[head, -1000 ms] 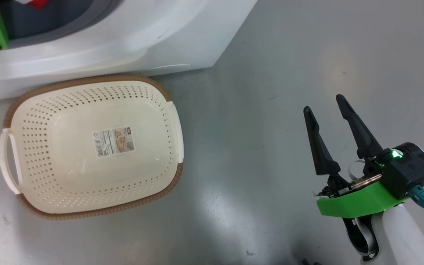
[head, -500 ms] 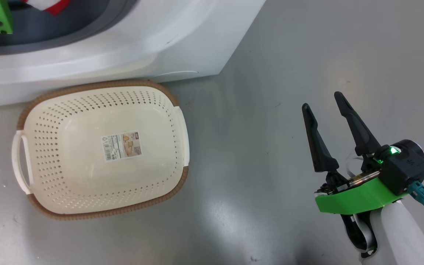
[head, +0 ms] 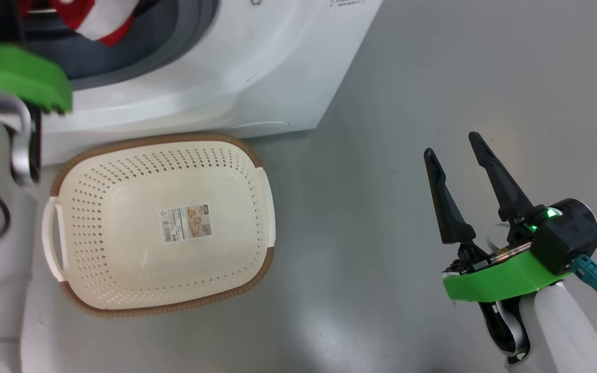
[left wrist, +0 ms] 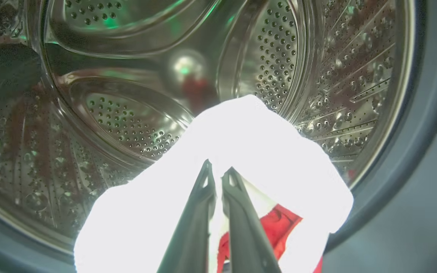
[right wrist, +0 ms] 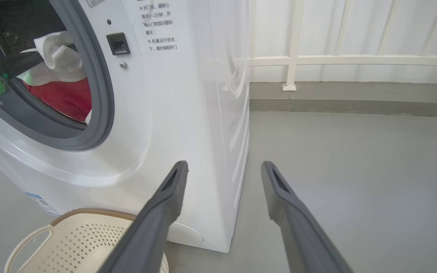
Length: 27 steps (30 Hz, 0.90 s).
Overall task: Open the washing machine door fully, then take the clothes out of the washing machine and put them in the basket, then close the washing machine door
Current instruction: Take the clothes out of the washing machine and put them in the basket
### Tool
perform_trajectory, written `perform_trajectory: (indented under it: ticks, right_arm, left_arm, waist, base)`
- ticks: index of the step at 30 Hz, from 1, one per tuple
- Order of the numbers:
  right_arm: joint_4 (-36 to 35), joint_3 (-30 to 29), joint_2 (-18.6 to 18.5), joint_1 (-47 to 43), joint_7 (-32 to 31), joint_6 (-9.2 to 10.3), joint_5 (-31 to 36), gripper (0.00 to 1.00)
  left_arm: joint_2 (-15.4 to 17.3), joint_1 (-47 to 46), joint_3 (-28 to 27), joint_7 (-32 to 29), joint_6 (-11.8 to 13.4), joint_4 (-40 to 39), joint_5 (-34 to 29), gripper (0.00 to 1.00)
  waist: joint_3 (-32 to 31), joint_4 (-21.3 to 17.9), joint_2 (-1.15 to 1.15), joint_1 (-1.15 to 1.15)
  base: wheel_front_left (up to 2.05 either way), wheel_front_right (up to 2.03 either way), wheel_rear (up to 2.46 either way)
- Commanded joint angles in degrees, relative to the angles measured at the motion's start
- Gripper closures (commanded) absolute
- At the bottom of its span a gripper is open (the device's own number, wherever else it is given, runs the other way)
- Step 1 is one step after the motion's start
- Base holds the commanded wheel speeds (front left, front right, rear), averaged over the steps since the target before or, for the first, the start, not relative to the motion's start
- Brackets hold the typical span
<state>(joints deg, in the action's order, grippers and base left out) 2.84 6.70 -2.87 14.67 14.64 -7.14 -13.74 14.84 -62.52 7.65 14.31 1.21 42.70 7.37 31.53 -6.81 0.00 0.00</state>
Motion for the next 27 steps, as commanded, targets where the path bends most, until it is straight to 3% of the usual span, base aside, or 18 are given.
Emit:
perform_trajectory:
  ticks: [1,13,27]
  right_arm:
    - [-0.95,1.41,0.0,-0.41,0.36,-0.35,-0.6,0.0]
    - [0.4,1.58,0.0,-1.27,0.36,-0.35,-1.22,0.0]
    - [0.82,2.03,0.0,-3.11,0.36,-0.35,-1.91,0.0]
  left_arm:
    - [2.5,2.58,-1.71,0.67,0.58,-3.46,0.69,1.0]
    - [1.37,18.54,-3.79,0.54,1.28,-17.04,4.49,1.0]
    - [-0.29,34.32,-3.66,-4.27,3.49,-34.06,7.27,1.0]
  waist:
    - [-1.09,0.53,0.0,0.0]
    - [-6.46,1.39,0.0,0.0]
    - [-12.58,2.28,0.0,0.0]
  base:
    - [0.0,0.0,0.0]
    - [0.0,0.0,0.0]
    - [0.0,0.0,0.0]
